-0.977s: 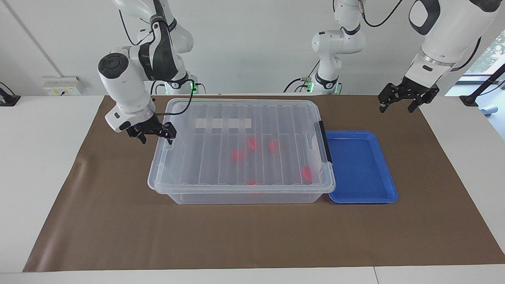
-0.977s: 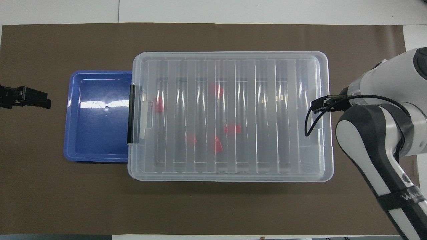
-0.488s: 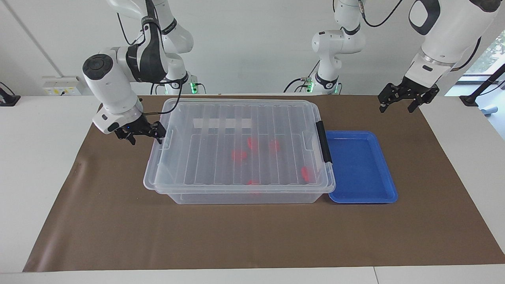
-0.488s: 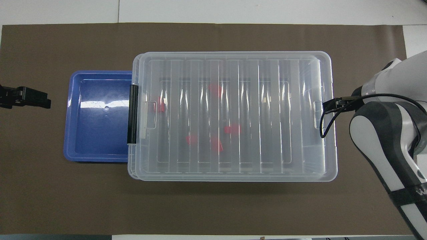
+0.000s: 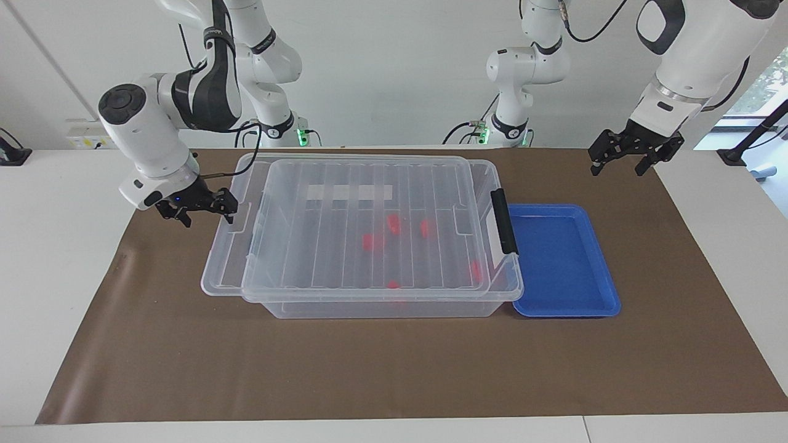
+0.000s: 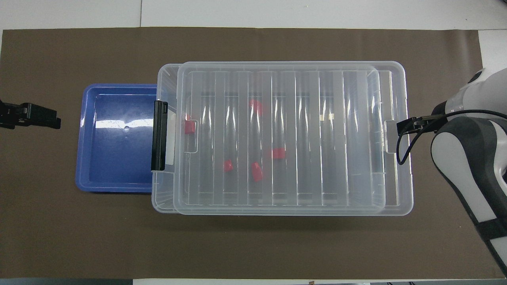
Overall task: Place red block in blue tray from box
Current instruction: 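Slide the clear lid with the right gripper toward the right gripper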
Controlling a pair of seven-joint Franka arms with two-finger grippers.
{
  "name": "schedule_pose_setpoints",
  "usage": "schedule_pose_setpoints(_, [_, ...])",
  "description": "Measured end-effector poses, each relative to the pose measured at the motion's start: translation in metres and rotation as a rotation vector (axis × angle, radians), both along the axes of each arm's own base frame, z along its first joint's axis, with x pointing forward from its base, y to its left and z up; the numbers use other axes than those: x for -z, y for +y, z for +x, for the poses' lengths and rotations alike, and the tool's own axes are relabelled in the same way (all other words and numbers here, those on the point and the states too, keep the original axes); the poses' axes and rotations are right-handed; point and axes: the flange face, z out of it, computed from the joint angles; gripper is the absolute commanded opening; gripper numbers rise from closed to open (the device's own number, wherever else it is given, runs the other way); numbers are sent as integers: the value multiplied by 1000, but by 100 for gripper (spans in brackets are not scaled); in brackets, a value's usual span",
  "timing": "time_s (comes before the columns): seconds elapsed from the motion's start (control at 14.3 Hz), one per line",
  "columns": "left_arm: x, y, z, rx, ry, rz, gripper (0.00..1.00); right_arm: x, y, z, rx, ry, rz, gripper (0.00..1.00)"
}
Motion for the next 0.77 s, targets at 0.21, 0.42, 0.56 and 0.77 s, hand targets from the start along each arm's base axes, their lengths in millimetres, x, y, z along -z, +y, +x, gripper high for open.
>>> schedule_pose_setpoints(0.21, [0, -2, 0, 3, 0, 0, 100, 0, -23, -2, -22, -1, 2, 100])
schedule_pose_setpoints(0.42, [0, -3, 0, 6, 0, 0, 100, 0, -46, -5, -47, -3, 3, 100])
schedule_pose_setpoints(0.56, [0, -4, 0, 7, 0, 0, 100, 0, -59, -7, -60, -3, 4, 100])
schedule_pose_setpoints(0.77, [0, -5, 0, 9, 0, 0, 100, -1, -73, -10, -74, -3, 5, 100])
